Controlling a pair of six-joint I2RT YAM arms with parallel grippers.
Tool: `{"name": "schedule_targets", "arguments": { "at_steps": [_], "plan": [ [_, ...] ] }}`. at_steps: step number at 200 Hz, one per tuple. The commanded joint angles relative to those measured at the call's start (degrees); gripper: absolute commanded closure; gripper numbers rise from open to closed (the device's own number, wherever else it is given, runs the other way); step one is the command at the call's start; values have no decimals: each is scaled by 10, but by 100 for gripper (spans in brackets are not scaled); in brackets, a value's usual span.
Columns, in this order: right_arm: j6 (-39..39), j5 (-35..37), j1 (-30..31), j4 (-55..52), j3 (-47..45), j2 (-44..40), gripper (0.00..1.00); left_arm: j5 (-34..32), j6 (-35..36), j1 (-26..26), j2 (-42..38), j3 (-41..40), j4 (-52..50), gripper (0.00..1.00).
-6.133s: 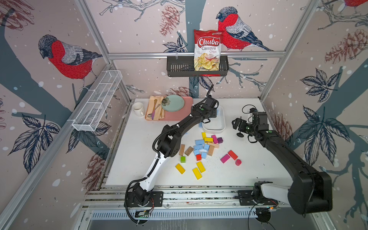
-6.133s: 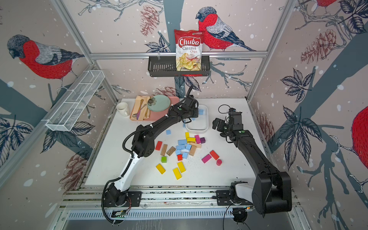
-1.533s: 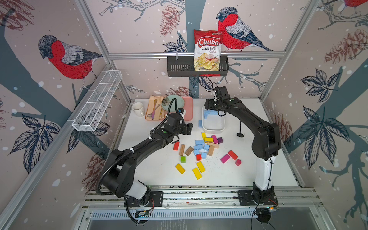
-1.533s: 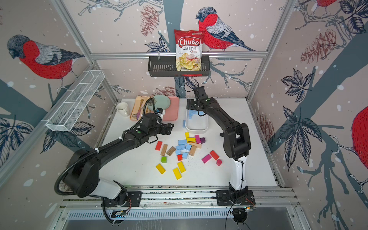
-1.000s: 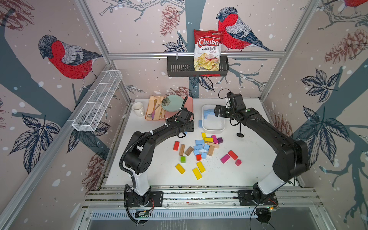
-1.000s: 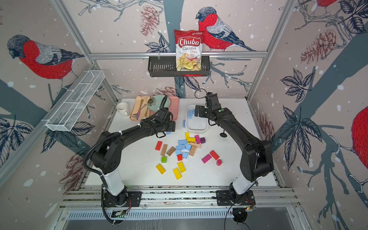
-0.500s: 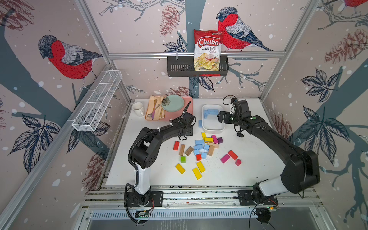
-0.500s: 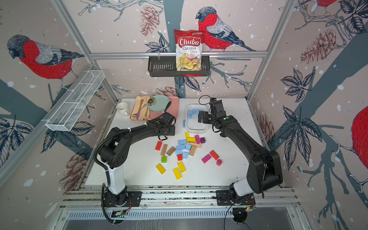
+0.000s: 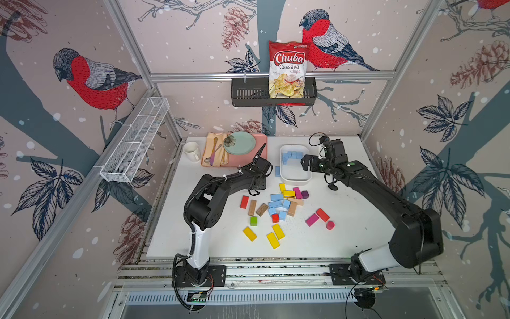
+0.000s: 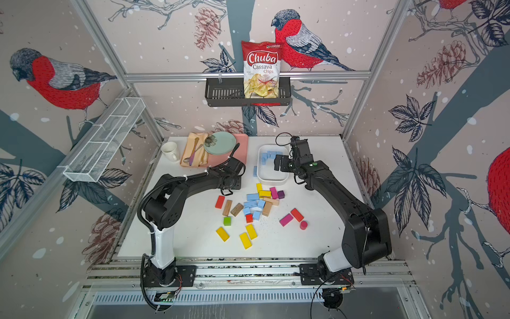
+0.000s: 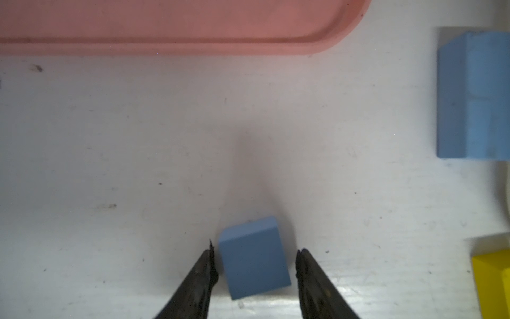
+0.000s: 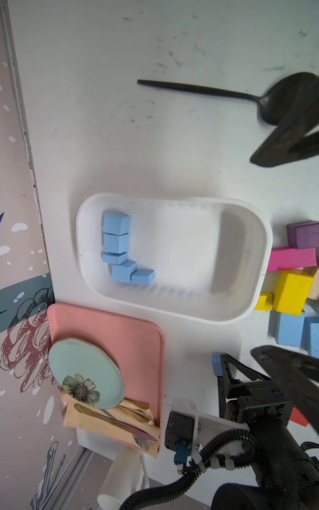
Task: Pick out the blue building blocks
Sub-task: Pick up the building block from the center of the board.
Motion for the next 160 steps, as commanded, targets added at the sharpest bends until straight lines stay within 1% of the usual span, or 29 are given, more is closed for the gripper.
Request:
{"name": "schedule_targets", "arguments": {
  "at_steps": [1, 20, 65, 91, 105, 135, 160],
  "plan": [
    [-4, -4, 1, 12, 0, -1, 0, -14, -3, 0, 5, 6, -6, 52],
    [-3, -5, 1, 13, -1, 0, 0, -15, -2, 0, 9, 8, -6, 56],
    [-2, -10, 1, 13, -2, 5, 0, -12, -2, 0, 11, 5, -4, 69],
    [1, -13, 2, 14, -1, 6, 0, 1, 0, 1, 3, -2, 9, 75],
    [3, -17, 3, 14, -3, 6, 0, 20, 1, 3, -6, -10, 26, 78],
    [12, -27, 8, 14, -3, 5, 0, 85, 0, 13, -42, -41, 77, 86],
    [28, -35, 19, 15, -1, 1, 0, 149, 10, 22, -88, -79, 149, 87]
  ]
}}
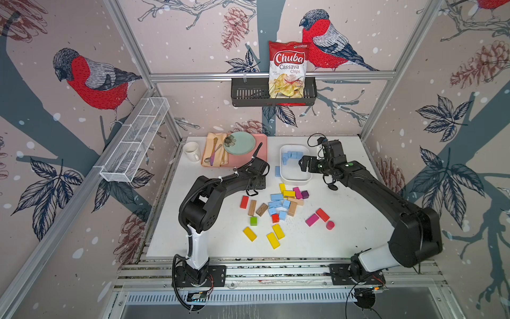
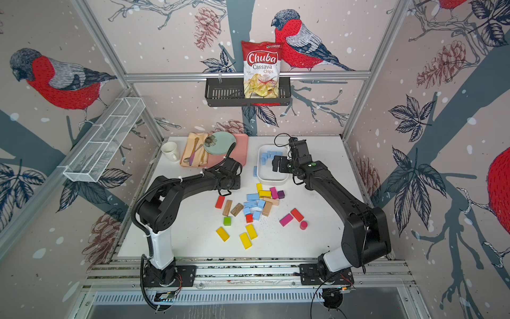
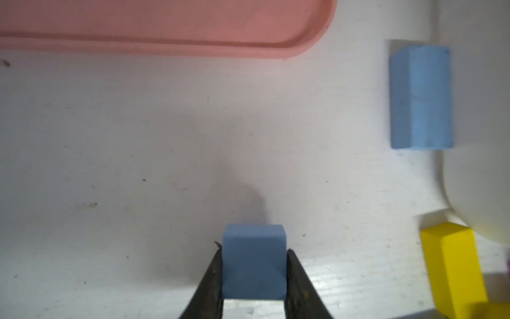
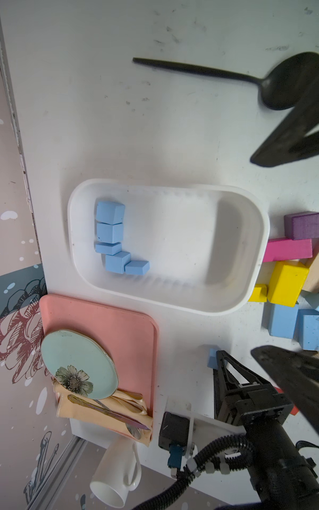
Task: Pick out the blue building blocks
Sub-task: Pick up the building block from the center of the board.
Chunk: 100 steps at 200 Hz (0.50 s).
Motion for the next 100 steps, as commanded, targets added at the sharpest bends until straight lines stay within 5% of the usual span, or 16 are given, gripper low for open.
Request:
{"name": "schedule_targets", "arguments": {
  "at_steps": [1, 61, 100],
  "plan": [
    [22, -14, 9, 13, 1, -3, 0, 77, 9, 8, -37, -27, 93, 87],
    [76, -22, 52, 25, 7, 14, 0, 254, 25, 18, -118, -120, 285, 88],
    [110, -21, 95, 39, 15, 37, 5, 315, 23, 17, -138, -159, 360, 88]
  ]
}}
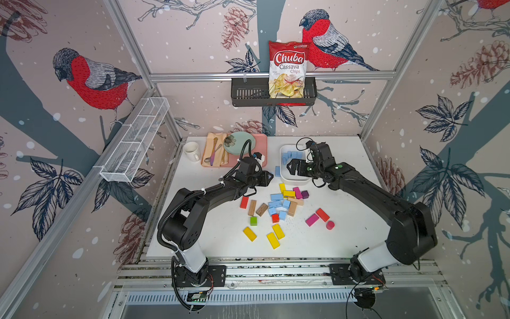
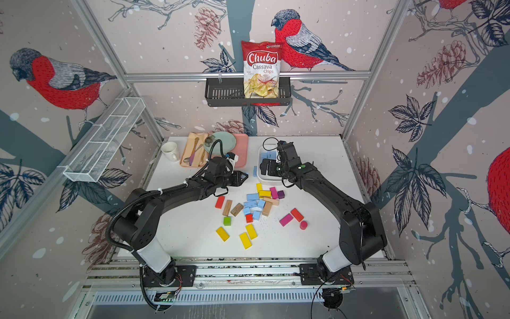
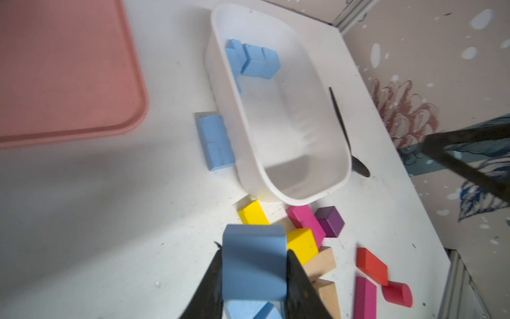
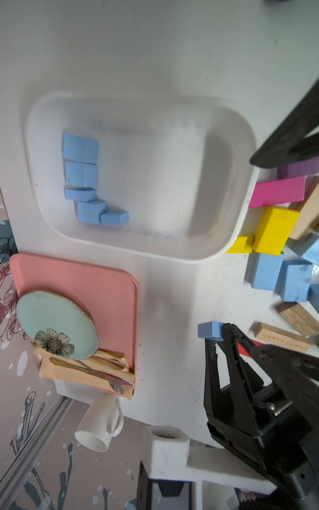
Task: Pick out the blue building blocks
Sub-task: Pick up the building block from the center of the board, then place the building block in the storage box.
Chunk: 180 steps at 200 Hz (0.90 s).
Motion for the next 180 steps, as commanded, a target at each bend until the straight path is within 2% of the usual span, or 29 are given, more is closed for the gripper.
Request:
{"name": "schedule_targets", "arguments": {
  "at_steps": [1, 54, 122, 180],
  "plan": [
    [36, 1, 20, 22, 10, 12, 5, 62, 4, 2, -11, -14, 87, 88],
    [63, 8, 54, 29, 26, 42, 17, 90, 11, 1, -32, -43, 134, 88],
    [76, -2, 75, 28, 45, 67, 33, 86, 21, 1, -41, -49, 132, 88],
    [84, -27, 84, 36, 57, 82, 53, 81, 27, 1, -46, -52, 129, 88]
  ]
}}
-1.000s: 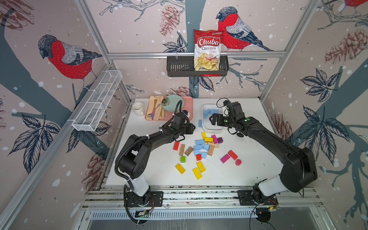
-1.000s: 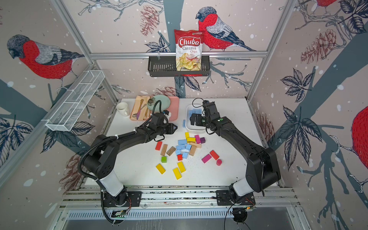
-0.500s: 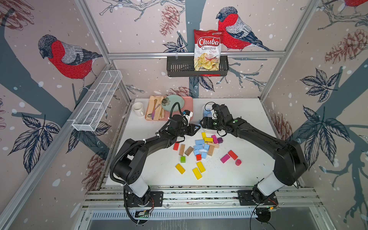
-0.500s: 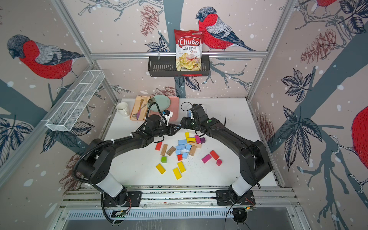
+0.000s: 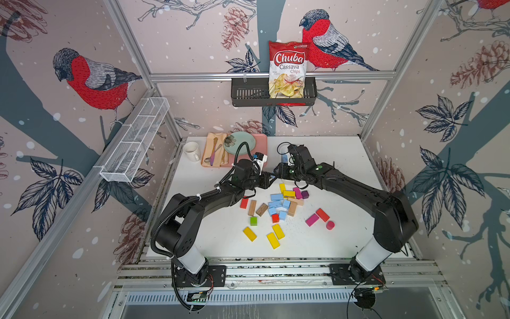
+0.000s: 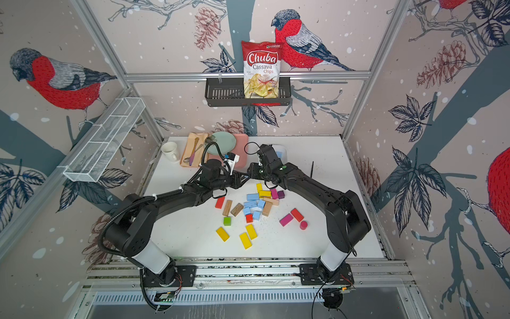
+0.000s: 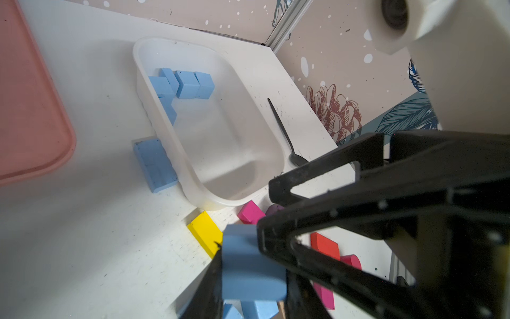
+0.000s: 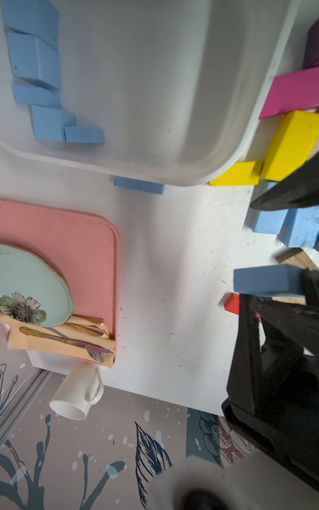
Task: Pick out the blue building blocks
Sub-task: Place the building block in the storage box.
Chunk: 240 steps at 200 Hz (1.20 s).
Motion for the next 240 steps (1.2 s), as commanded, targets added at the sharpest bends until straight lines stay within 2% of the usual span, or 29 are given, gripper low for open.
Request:
{"name": "schedule_targets", "arguments": {
  "at_steps": [1, 74, 240],
  "plan": [
    [11, -27, 2, 10, 6, 5, 54, 3, 8, 1, -7, -2, 30, 88],
    [35, -79, 0, 24, 16, 16, 67, -10, 12, 1, -17, -8, 31, 88],
    [46, -99, -10, 23, 14, 25, 77, -33, 31, 1, -36, -14, 24, 86]
  ]
}}
